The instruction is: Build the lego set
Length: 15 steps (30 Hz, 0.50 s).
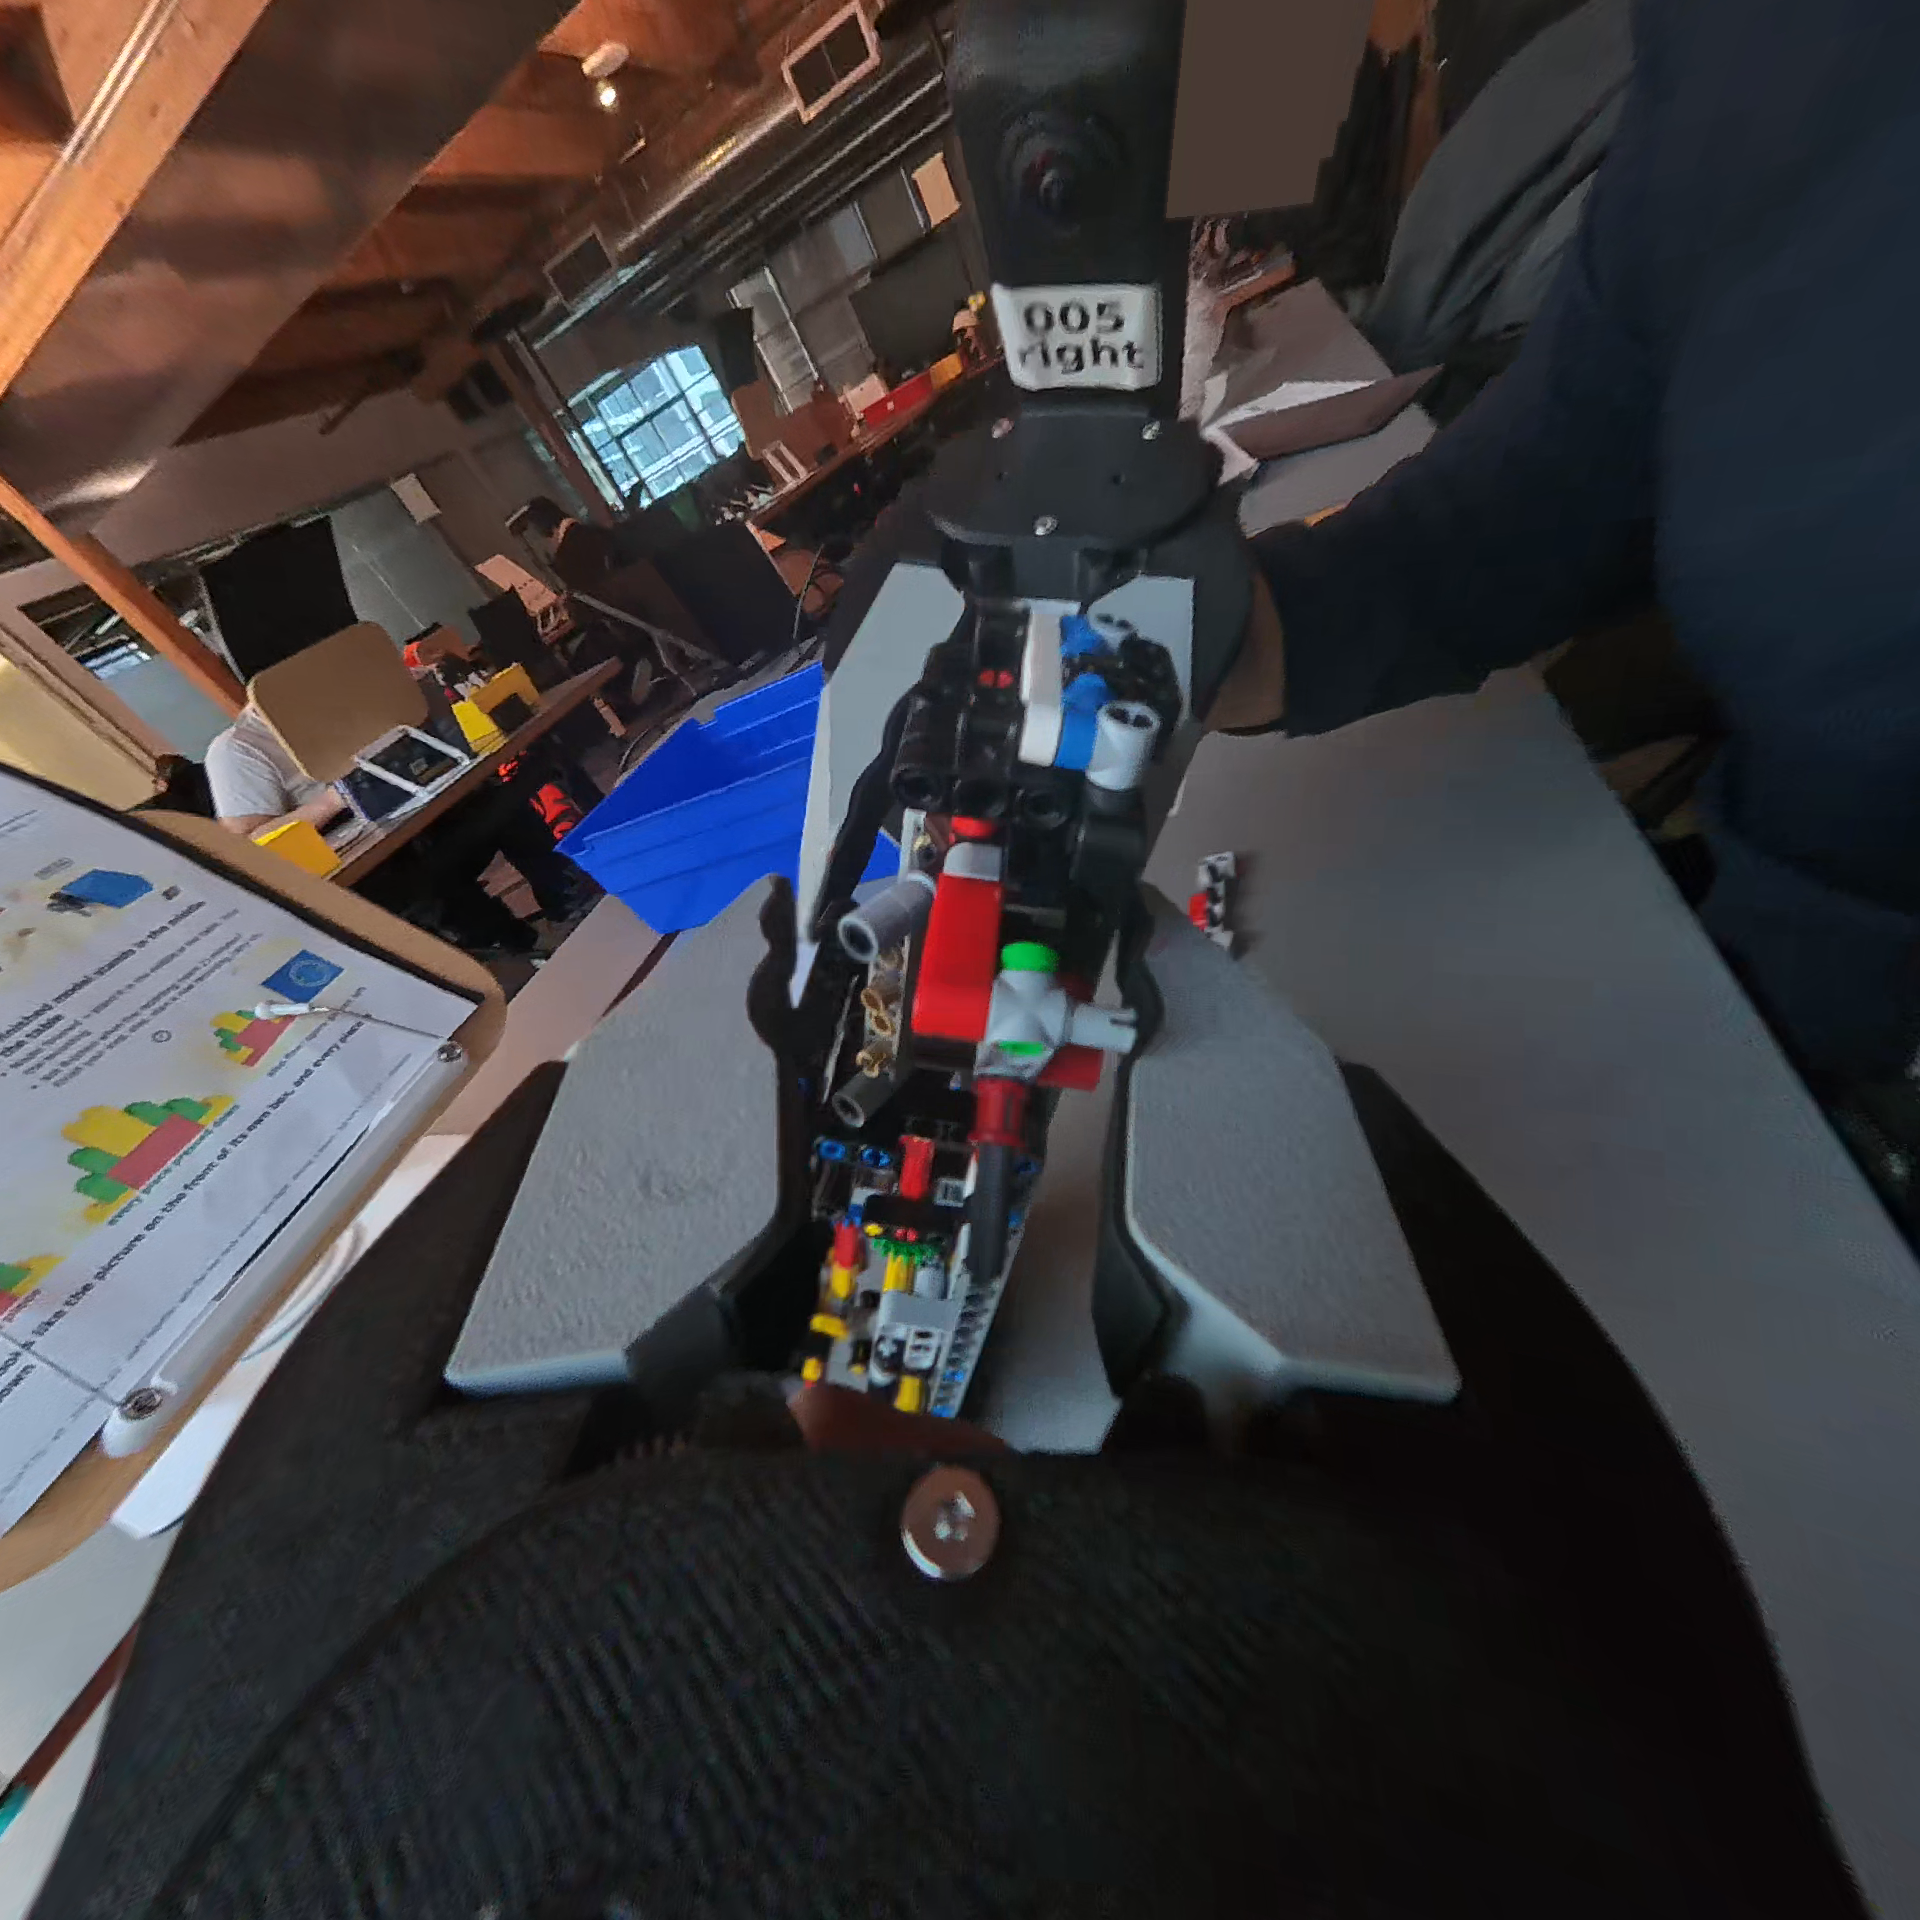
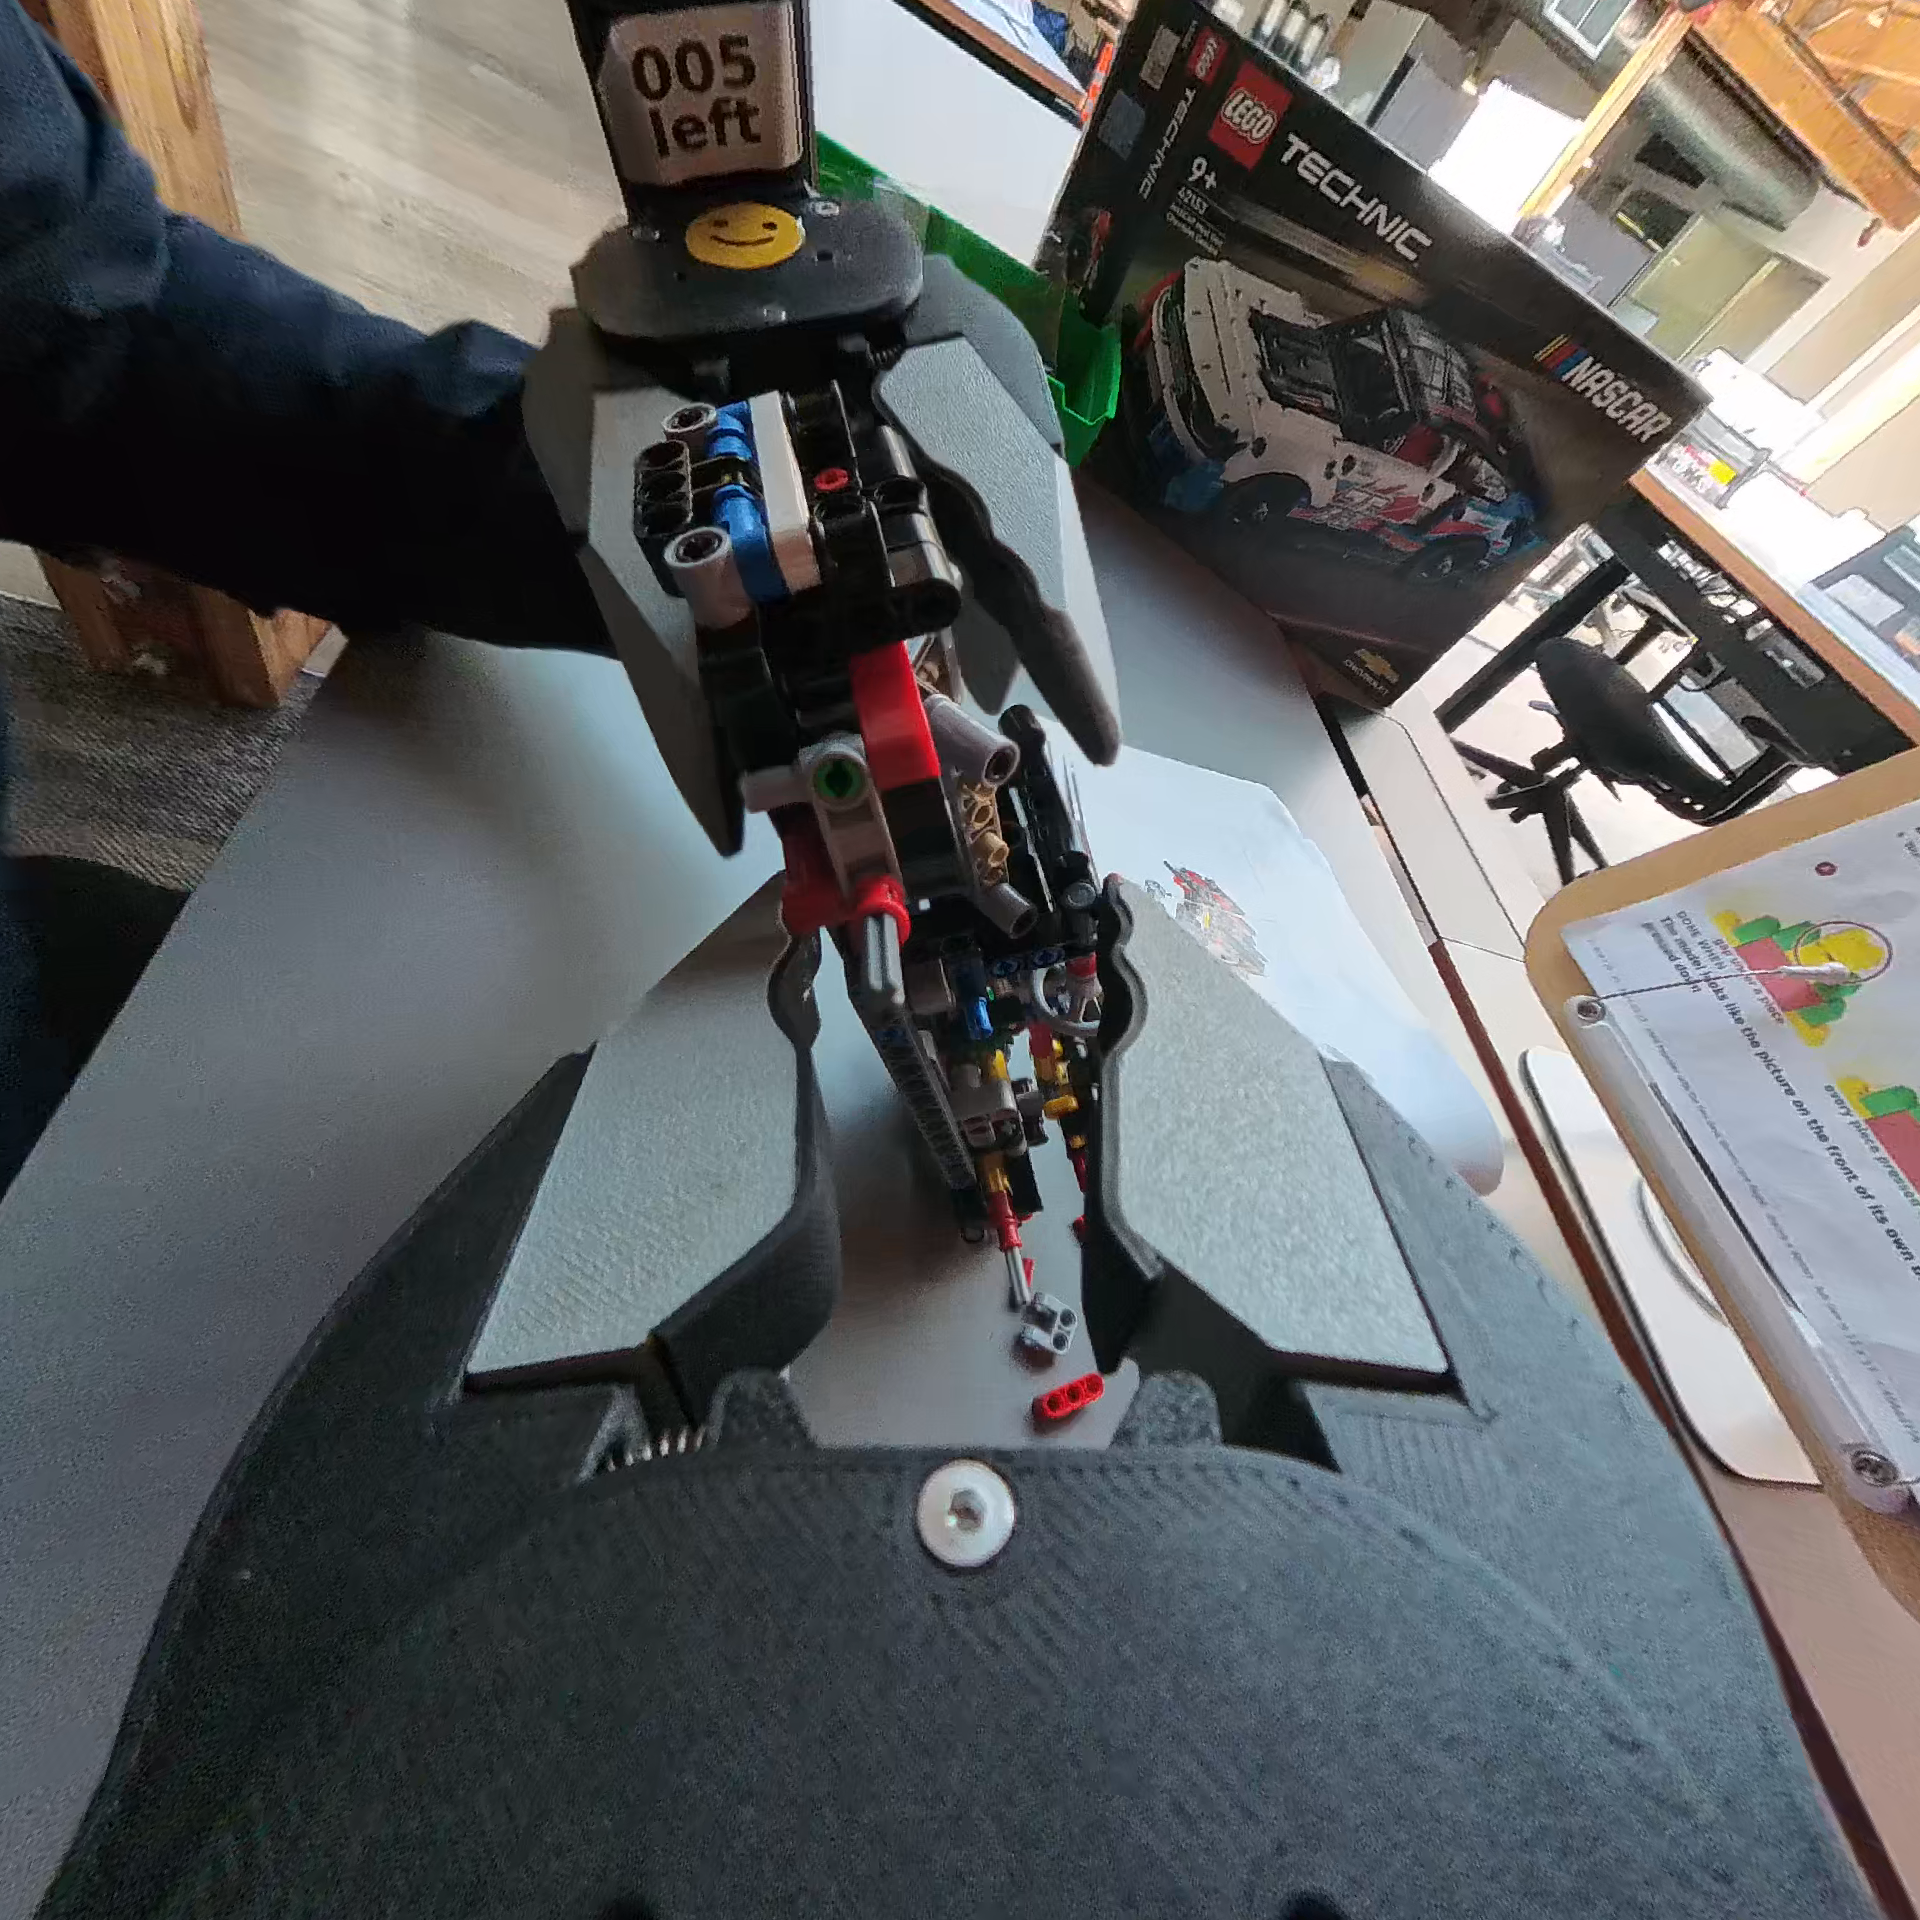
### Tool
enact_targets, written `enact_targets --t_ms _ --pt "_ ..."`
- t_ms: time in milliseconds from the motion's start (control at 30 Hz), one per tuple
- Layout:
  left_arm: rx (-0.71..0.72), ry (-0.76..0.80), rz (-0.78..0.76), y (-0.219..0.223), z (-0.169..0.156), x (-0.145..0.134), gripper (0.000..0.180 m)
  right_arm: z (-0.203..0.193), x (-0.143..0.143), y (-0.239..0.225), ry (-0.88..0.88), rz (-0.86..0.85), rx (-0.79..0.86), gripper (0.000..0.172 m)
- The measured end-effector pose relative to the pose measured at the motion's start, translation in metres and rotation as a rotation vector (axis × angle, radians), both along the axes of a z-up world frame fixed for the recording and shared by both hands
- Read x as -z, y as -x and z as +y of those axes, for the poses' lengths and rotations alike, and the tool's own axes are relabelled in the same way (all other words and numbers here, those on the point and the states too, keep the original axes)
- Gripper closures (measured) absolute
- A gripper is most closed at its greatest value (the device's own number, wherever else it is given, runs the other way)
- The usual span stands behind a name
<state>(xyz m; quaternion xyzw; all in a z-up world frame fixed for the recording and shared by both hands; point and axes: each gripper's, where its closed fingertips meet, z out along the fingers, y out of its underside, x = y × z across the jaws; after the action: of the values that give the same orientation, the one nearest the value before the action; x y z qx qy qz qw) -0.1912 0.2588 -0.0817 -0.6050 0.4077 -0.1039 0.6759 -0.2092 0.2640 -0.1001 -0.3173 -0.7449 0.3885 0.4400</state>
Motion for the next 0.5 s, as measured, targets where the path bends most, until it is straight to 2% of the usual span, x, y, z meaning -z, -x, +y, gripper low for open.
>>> enact_targets --t_ms 100,233,300,367,500 --pt "0.002 0.019 -0.045 0.008 0.003 0.002 0.116 0.0 -0.004 0.006 0.029 -0.012 0.005 0.121" --pt "0.013 0.04 -0.142 0.012 0.005 -0.001 0.124 0.001 -0.005 0.01 0.05 -0.013 0.01 0.12" --pt "0.012 0.052 -0.137 0.009 0.007 0.001 0.125 0.002 -0.003 0.009 0.06 -0.015 0.013 0.12" --pt "-0.002 0.061 -0.124 0.007 0.01 0.005 0.117 0.003 -0.001 0.004 0.061 -0.006 0.011 0.12" --pt "-0.027 0.051 -0.037 -0.002 0.012 0.02 0.111 0.001 0.006 -0.003 0.068 0.002 -0.015 0.117"
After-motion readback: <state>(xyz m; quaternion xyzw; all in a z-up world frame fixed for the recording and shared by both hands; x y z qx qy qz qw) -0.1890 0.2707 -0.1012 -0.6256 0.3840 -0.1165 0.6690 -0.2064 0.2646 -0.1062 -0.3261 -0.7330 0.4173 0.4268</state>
